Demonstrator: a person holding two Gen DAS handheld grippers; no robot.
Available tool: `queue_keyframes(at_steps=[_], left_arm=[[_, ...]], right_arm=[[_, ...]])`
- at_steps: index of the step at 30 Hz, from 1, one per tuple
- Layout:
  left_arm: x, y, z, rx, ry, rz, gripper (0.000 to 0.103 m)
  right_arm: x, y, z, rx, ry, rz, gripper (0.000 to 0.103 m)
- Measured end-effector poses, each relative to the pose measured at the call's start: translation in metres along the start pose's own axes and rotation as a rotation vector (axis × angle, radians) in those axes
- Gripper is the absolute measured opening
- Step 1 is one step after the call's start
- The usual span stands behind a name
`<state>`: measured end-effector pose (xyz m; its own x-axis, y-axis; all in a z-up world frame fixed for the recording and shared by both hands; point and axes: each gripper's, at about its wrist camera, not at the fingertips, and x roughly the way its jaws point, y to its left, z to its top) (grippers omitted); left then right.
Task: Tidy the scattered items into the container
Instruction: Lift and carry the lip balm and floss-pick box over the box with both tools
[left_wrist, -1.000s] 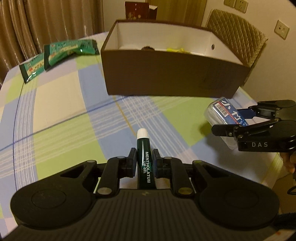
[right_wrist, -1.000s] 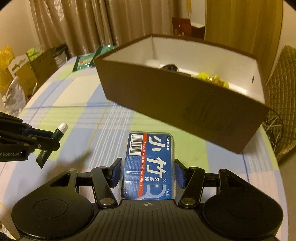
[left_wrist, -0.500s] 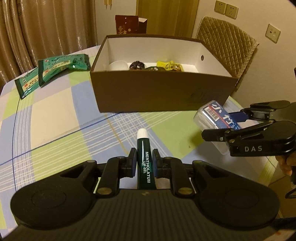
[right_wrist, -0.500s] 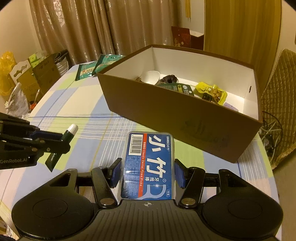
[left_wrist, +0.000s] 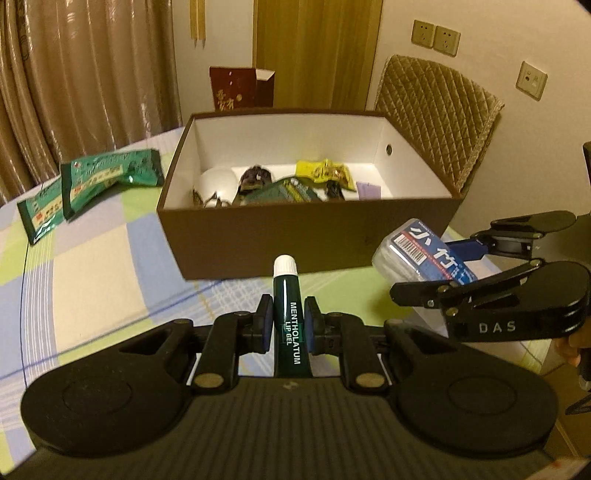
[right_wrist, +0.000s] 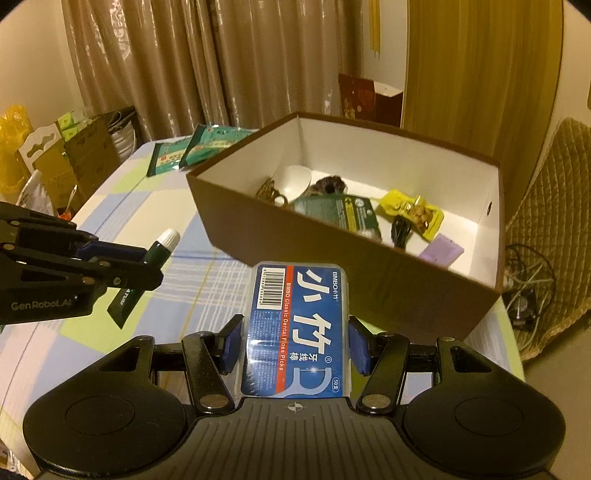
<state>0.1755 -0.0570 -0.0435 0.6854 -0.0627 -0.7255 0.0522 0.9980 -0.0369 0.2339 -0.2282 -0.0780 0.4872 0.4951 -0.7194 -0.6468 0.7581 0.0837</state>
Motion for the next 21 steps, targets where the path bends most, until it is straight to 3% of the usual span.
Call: queue_keyframes(at_steps=[13,21], left_arm=[[0.015,0.004,0.053,0.017,-0.073,0.003,0.013],[0.029,0.016,0.085,0.005,-0.109,0.022,0.013]], right_arm=[[-0.002,-0.021,0.045,-0.035,-0.082,-0.002,0.055],[0.001,-0.059,0.075,0.009,-0.13,-0.024,0.055]])
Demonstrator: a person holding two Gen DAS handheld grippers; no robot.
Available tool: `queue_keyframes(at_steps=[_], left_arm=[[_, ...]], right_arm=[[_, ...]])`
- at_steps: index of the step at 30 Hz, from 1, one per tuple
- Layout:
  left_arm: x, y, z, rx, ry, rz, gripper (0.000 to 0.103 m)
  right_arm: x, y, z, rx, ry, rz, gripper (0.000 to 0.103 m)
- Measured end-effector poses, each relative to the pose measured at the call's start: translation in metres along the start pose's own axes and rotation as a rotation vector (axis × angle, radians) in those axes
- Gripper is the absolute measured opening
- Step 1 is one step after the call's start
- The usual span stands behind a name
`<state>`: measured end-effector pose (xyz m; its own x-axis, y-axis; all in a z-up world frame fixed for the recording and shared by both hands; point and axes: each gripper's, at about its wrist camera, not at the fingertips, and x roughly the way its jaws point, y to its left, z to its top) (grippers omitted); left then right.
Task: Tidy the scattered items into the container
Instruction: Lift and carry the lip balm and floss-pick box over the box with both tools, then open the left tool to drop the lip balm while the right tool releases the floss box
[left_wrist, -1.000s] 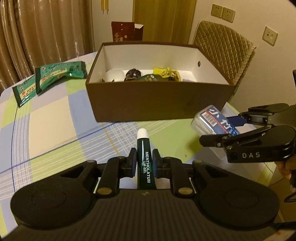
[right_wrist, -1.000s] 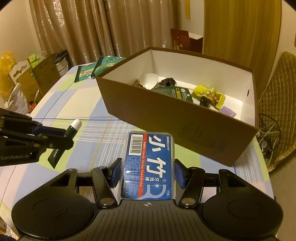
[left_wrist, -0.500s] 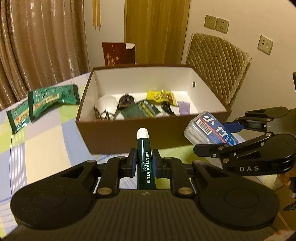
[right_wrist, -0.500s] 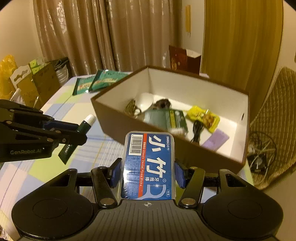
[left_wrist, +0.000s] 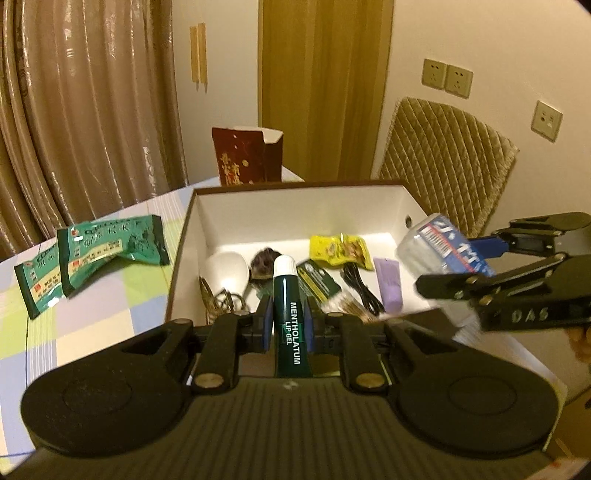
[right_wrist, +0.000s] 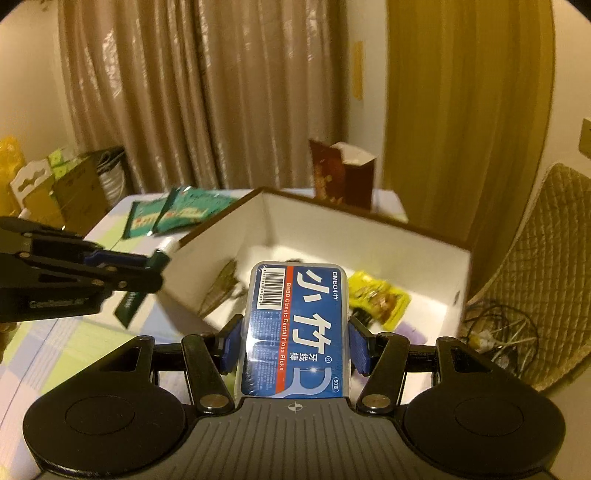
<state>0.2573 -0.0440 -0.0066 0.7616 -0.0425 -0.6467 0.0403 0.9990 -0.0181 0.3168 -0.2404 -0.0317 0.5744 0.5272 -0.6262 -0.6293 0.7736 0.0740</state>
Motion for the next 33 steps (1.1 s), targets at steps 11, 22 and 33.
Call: queue_keyframes(at_steps=[11,22,33], left_arm=[[0.036,0.017,0.032,-0.03,0.003,-0.002,0.013],[0.089,0.02,0.042,-0.075,0.073,-0.036,0.013],[0.129,0.013,0.026,-0.071,0.184,-0.041,0.013]], right_arm=[[0.025,-0.043,0.02,0.058,0.007,-0.009,0.055],[0.062,-0.057,0.018,0.042,0.076,0.022,0.055],[0.091,-0.065,0.005,0.01,0.175,0.036,0.055]])
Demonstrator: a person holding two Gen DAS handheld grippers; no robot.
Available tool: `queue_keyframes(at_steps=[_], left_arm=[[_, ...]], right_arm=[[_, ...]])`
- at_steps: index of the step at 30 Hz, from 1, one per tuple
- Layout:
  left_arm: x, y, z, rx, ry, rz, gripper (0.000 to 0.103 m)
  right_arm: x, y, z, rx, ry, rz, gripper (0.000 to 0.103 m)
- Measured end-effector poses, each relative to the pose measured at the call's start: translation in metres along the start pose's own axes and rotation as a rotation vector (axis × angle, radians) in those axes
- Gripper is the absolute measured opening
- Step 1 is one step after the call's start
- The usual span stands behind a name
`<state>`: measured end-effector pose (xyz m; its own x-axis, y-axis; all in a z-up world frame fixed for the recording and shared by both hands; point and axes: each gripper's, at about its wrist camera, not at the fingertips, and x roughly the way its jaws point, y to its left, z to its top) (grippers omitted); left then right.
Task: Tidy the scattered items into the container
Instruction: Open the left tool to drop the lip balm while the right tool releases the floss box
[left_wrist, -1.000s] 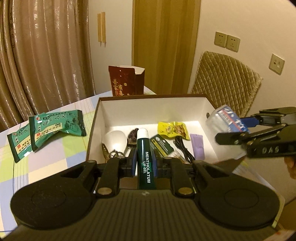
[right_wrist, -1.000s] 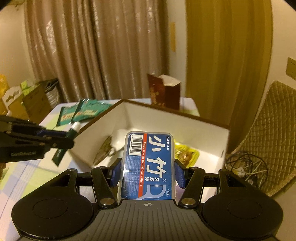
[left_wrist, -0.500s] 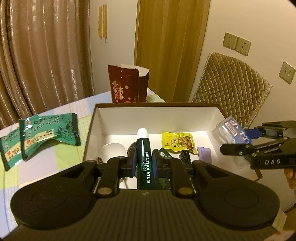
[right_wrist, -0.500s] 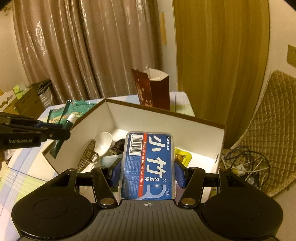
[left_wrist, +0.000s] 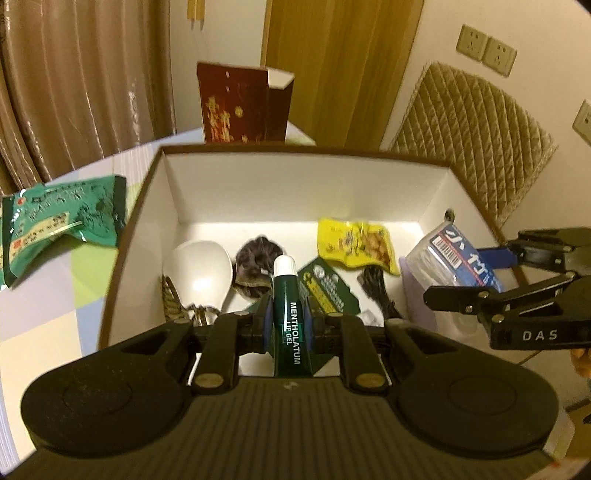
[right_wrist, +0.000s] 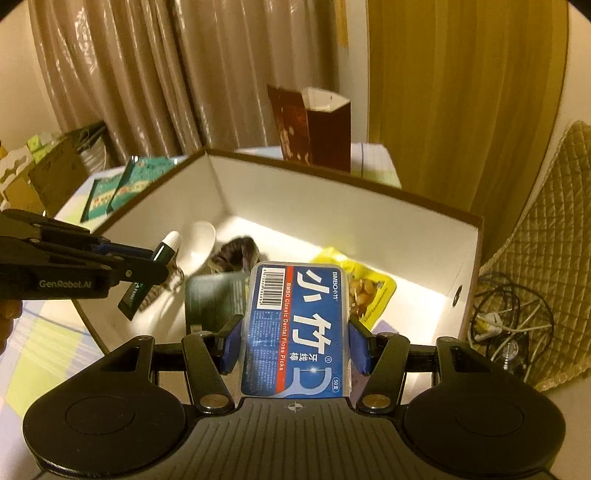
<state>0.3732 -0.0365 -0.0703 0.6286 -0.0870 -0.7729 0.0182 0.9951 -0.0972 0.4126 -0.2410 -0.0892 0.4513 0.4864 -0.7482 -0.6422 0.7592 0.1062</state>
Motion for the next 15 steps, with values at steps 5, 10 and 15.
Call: queue_keyframes(at_steps=[5,10,15], left_arm=[[0.017,0.001,-0.003,0.001,0.055,0.019,0.013],[0.03,0.002,-0.005,0.008,0.11,0.013,0.013],[0.038,0.0,-0.009,0.019,0.147,-0.007,0.014]], right_arm=[[0.011,-0.003,-0.004,-0.025,0.052,0.003,0.055],[0.017,-0.005,-0.006,-0.037,0.084,0.001,0.055],[0.019,-0.004,-0.007,-0.059,0.098,-0.001,0.055]])
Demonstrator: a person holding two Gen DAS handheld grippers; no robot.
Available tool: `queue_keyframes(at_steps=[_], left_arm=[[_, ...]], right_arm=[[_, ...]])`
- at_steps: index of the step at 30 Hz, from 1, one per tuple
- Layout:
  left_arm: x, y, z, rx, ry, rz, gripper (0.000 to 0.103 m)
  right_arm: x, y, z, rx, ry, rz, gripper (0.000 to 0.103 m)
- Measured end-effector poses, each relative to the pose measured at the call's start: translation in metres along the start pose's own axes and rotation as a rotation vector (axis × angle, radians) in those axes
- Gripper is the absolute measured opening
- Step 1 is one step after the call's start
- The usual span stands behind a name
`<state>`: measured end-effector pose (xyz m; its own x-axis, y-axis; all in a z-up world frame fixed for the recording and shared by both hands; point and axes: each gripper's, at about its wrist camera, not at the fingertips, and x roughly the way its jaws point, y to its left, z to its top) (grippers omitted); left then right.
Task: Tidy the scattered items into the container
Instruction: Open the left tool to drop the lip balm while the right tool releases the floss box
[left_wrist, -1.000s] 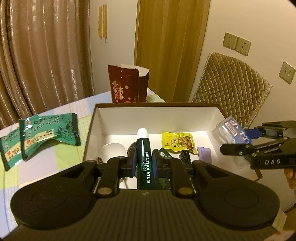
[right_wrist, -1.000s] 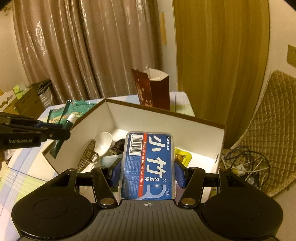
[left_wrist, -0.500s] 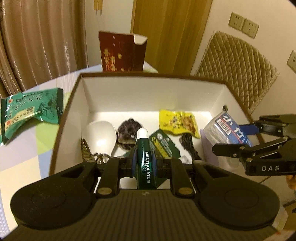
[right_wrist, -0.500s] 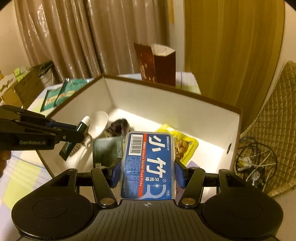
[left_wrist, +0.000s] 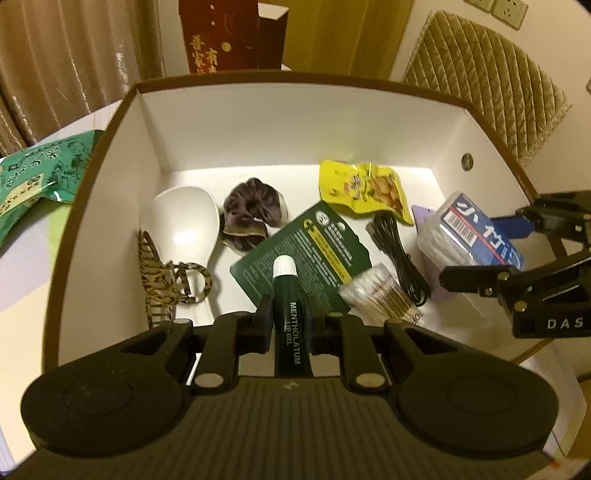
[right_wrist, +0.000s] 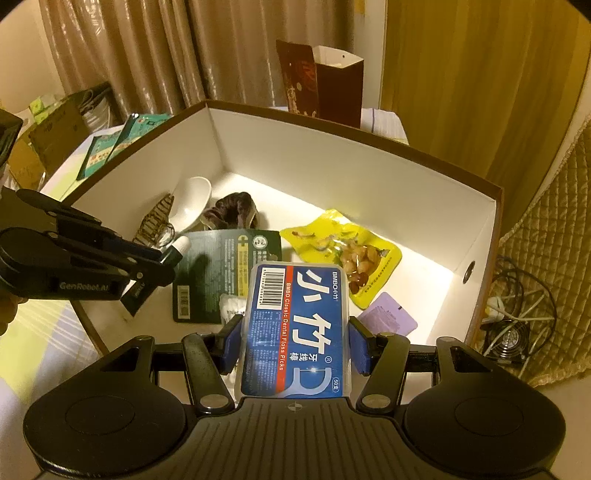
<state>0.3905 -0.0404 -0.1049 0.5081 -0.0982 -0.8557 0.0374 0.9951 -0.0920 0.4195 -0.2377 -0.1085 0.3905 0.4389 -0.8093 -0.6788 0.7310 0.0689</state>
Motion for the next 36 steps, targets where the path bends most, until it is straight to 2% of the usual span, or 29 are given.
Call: queue_keyframes(at_steps=[6,11,13,17,19,23,27,32,36], left_arm=[[0.006,0.002,-0.001,-0.009,0.019,-0.013,0.014],[0.006,0.001,0.0,-0.005,0.023,-0.015,0.023],[0.006,0.001,-0.001,-0.002,0.028,-0.013,0.032],[0.005,0.001,-0.003,0.002,0.032,-0.013,0.035],[0.005,0.002,-0.003,0.002,0.033,-0.009,0.04],[0.003,0.002,-0.003,0.02,0.031,0.005,0.044],[0.0,0.004,0.0,0.023,0.024,0.013,0.056],[-0.002,0.005,0.001,0.023,0.023,0.02,0.061],[-0.002,0.004,-0.001,0.034,0.028,0.024,0.067]], right_arm=[[0.003,0.002,0.0,-0.021,0.017,0.001,0.055],[0.005,0.004,-0.001,-0.04,0.037,-0.002,0.055],[0.007,0.005,-0.001,-0.052,0.048,-0.011,0.055],[0.011,0.006,-0.001,-0.064,0.08,-0.013,0.055],[0.013,0.007,0.0,-0.075,0.106,-0.02,0.055],[0.017,0.008,0.004,-0.093,0.153,-0.023,0.055],[0.021,0.009,0.008,-0.11,0.197,-0.027,0.055],[0.023,0.011,0.011,-0.109,0.204,-0.014,0.055],[0.023,0.011,0.011,-0.1,0.202,-0.026,0.065]])
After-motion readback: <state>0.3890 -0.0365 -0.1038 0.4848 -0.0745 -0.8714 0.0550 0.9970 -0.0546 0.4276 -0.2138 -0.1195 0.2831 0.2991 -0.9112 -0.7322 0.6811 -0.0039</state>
